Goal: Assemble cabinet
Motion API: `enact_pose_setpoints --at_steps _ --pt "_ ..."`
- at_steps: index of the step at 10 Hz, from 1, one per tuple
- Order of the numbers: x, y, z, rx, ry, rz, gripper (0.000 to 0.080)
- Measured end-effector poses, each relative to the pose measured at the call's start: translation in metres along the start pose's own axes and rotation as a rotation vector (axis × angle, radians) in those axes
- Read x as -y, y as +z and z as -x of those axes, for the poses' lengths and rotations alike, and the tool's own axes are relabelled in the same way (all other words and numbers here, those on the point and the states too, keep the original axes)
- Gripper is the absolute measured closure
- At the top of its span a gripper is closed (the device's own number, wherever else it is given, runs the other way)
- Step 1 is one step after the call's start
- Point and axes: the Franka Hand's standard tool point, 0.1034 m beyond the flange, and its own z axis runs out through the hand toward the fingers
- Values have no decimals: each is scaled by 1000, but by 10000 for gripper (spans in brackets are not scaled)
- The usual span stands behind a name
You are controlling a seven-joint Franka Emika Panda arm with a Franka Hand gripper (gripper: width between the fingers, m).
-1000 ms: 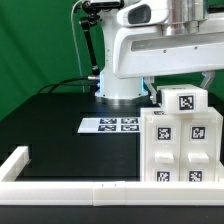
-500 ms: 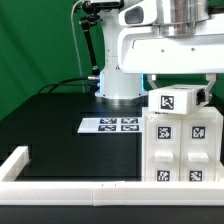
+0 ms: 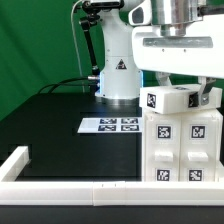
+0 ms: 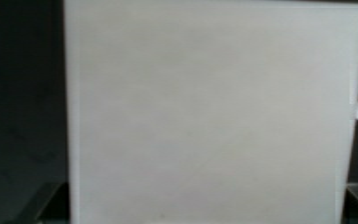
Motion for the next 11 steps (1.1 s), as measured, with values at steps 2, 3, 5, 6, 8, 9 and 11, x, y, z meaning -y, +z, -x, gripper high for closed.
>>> enact_pose_setpoints --at_steps 2,3,5,6,8,9,11 --pt "2 0 1 5 140 -7 239" --pt "2 0 1 6 193 -10 239" --pt "2 0 4 -5 417 -40 239" --pt "-3 0 7 -9 566 -51 239" --pt "-3 0 7 -7 702 -67 239" --pt "-4 0 6 3 831 -74 239" --pt "-3 0 6 11 872 -82 239"
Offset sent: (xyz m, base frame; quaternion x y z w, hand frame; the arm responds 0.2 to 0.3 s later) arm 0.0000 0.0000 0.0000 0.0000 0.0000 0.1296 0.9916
